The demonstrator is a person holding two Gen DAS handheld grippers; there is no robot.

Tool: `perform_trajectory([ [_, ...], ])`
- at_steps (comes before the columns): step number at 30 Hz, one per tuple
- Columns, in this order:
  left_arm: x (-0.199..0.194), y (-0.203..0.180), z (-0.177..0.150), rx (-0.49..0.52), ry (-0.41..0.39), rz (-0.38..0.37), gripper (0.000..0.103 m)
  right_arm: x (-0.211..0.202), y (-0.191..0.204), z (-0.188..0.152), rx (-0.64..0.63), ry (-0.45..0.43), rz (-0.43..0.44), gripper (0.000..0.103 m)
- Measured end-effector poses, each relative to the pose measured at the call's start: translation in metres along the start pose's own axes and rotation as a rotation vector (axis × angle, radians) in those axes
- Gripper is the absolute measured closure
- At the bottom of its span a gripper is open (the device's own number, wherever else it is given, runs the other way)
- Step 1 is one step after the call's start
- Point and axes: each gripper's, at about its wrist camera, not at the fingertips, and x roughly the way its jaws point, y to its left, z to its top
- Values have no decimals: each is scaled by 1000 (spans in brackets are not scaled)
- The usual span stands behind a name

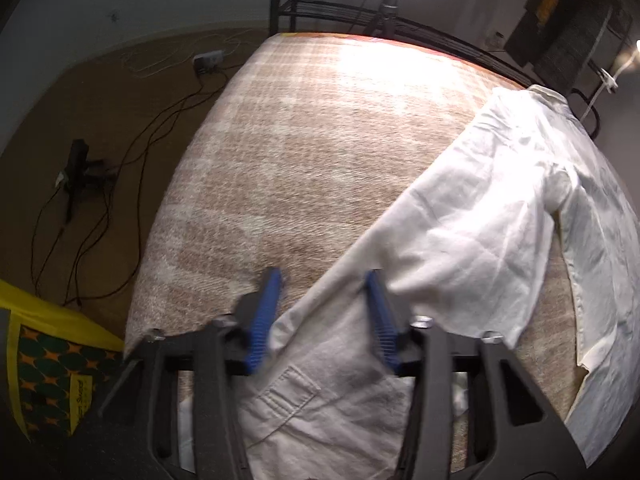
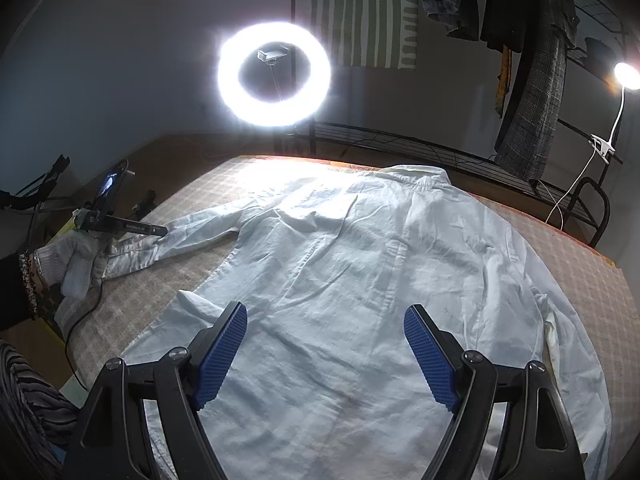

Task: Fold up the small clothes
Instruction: 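Move the left gripper to the shirt sleeve cuff and close on it, then carry the held sleeve with the left gripper across the shirt back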

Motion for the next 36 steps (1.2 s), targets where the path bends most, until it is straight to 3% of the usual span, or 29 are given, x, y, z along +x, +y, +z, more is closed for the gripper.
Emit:
perform_trajectory([
  [1, -1, -1, 0, -1, -3, -13, 94, 0, 0, 0, 2, 0, -2, 20],
  [6, -5, -13, -3, 33, -25, 7, 102, -2, -1, 0, 8, -2, -8, 20],
  [14, -45, -37, -1, 15, -97, -100, 103, -6, -2, -1, -3, -4, -21, 20],
  [24, -112, -128, -9, 83, -176, -292, 103, -26, -1, -5, -23, -30, -19, 25],
  [31, -128, -207, -31, 137, -144, -406, 103, -44, -13, -4, 10, -66, -28, 27],
  [36, -113, -260, -55, 236, -87, -378, 103, -52, -20, -5, 28, -75, -31, 27],
])
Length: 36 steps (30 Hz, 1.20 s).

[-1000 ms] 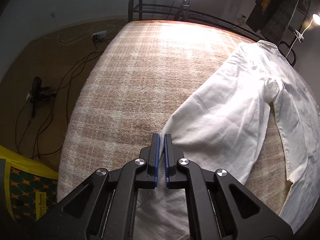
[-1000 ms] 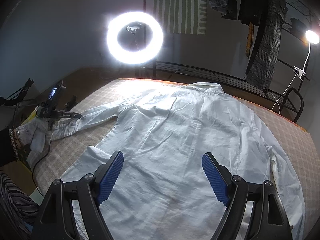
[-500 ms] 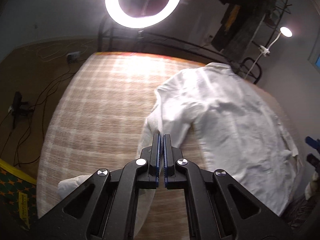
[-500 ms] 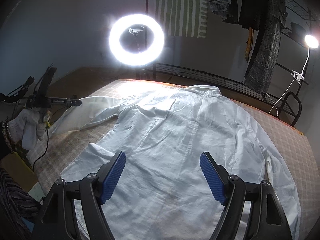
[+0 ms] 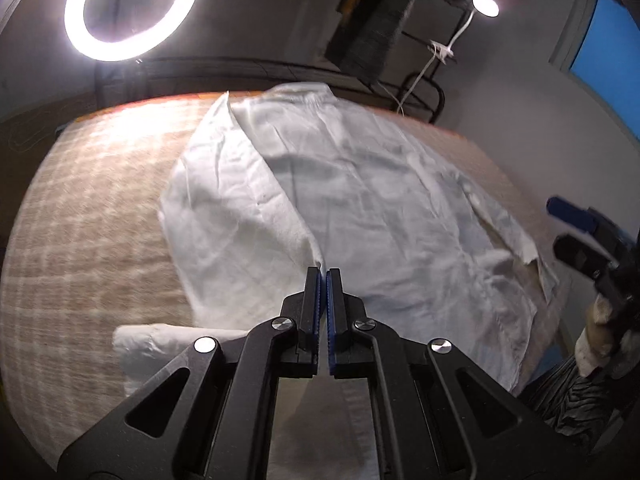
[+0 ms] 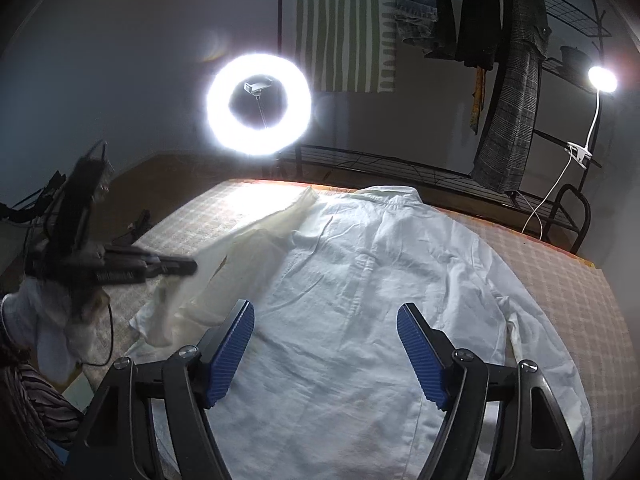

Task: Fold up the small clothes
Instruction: 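Carry the held sleeve with the left gripper across the shirt back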

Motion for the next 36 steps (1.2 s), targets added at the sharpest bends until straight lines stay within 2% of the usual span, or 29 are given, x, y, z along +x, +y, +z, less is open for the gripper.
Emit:
perform_trajectory([
  [3, 18, -8, -10, 26, 61, 33, 103, 0, -7, -2, 23, 14, 5, 27],
  [5, 24, -11, -15, 43, 102, 52, 88, 0, -11, -4, 37, 22, 8, 27],
  [6, 22, -14, -17, 58, 105, 57, 73, 0, -13, -4, 45, 25, 11, 27],
  [7, 19, -16, -21, 75, 95, 62, 64, 0, -14, -4, 52, 29, 15, 27],
  [12, -30, -18, -33, 129, 17, 90, 63, 2, -17, -6, 60, 43, 20, 27],
  [16, -55, 28, -35, 28, -3, 166, 63, 9, -12, -8, 57, 70, 59, 27],
  [19, -54, 75, -37, -110, 19, 195, 63, 20, -7, -9, 64, 100, 97, 27],
  [22, -36, 105, -43, -215, 86, 139, 63, 34, -3, -12, 84, 142, 125, 33],
  [23, -29, 110, -45, -225, 112, 137, 63, 38, -2, -14, 92, 155, 131, 34],
  [25, -16, 115, -49, -204, 142, 215, 63, 47, 0, -17, 111, 180, 145, 35],
  [27, -6, 121, -51, -200, 168, 243, 63, 52, 3, -19, 114, 194, 150, 35],
  [31, 11, 124, -53, -171, 197, 250, 63, 54, 11, -21, 91, 203, 152, 35],
  [32, 14, 123, -55, -166, 198, 246, 78, 54, 12, -21, 87, 205, 151, 35],
  [34, 16, 122, -56, -149, 187, 263, 100, 55, 12, -22, 83, 207, 152, 35],
  [36, 15, 122, -54, -149, 177, 244, 103, 55, 11, -22, 83, 208, 151, 35],
])
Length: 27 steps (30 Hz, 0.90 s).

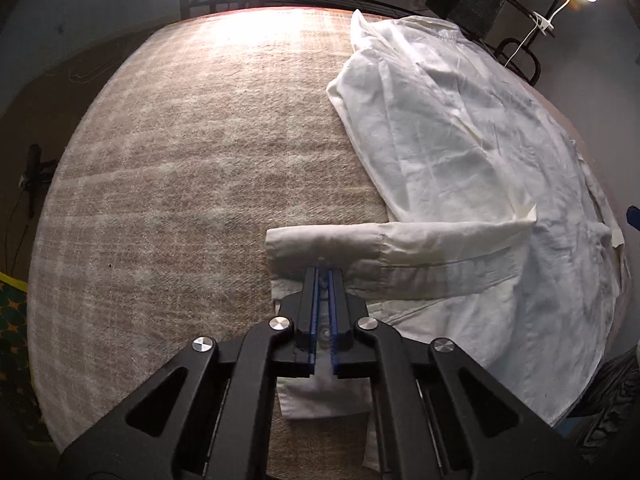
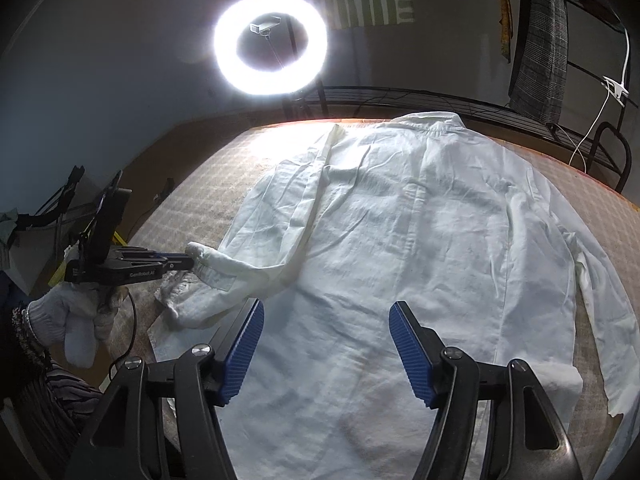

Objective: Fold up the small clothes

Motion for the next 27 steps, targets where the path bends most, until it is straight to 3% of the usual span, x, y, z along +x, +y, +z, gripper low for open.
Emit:
perform_trajectory([
  [5, -28, -14, -8, 44, -49, -53, 103, -1, 0, 1, 0, -3, 3, 39],
  [8, -38, -15, -8, 60, -96, 51, 102, -3, 2, 7, 7, -1, 21, 39],
  [9, -36, -10, -6, 40, -81, 53, 97, -2, 3, 11, 13, 4, 41, 39],
  [11, -29, 2, -4, -9, -46, 27, 54, 0, 5, 20, 22, 20, 76, 35],
  [13, -20, 6, -1, -25, -41, 15, 47, 3, 10, 31, 17, 31, 107, 34],
  [16, 0, 7, 0, -16, 4, 23, 47, 10, 22, 49, -9, 30, 132, 33],
  [18, 3, 7, 1, -15, -23, 29, 53, 17, 30, 60, -12, 30, 144, 33],
  [20, 3, 4, 4, 3, -33, 29, 101, 25, 34, 67, -11, 36, 155, 33],
  [23, -5, 1, 4, -6, -52, -8, 102, 36, 40, 73, -17, 51, 156, 34],
  [27, -47, -17, -6, 41, -129, -63, 102, 44, 41, 80, -24, 78, 167, 39],
])
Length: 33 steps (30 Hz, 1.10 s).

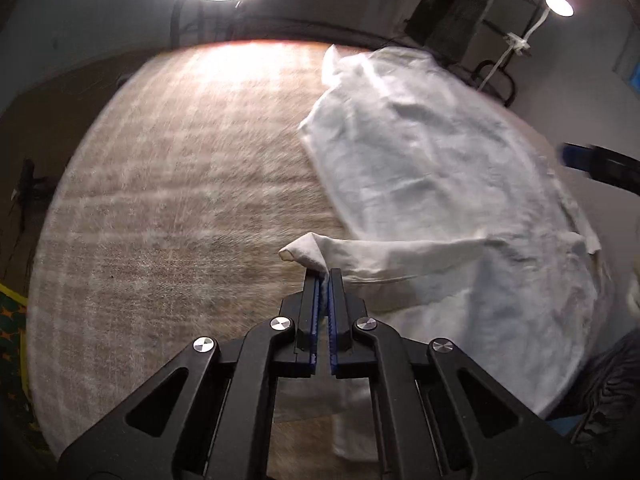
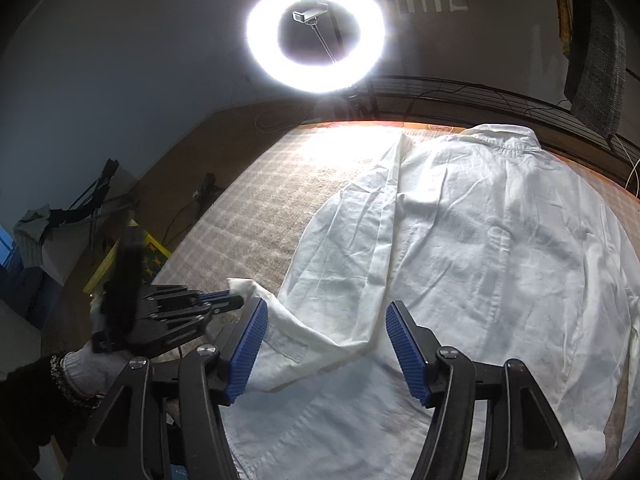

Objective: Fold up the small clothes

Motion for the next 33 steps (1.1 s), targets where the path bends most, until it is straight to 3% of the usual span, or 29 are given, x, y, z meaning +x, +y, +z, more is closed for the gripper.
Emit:
perform_trajectory([
  [3, -33, -31, -8, 84, -65, -46, 102, 0, -4, 12, -4, 0, -4, 39],
  [6, -55, -64, -25, 153, -81, -108, 102, 6, -9, 23, 11, 9, 23, 39],
  [11, -64, -121, -56, 293, -38, -213, 101, 30, -15, 34, 52, 63, 91, 39],
  [13, -62, -136, -67, 314, -7, -236, 92, 42, -14, 36, 53, 94, 103, 43],
  [17, -62, -126, -83, 219, 13, -257, 91, 60, -1, 37, 7, 137, 108, 46],
  [23, -35, -89, -105, -133, 63, -287, 91, 108, 30, 39, -73, 207, 92, 47],
  [29, -11, -90, -121, -247, 76, -298, 91, 162, 52, 38, -151, 280, 2, 48],
  [33, -4, -95, -124, -266, 53, -284, 91, 184, 59, 38, -162, 308, -28, 48],
])
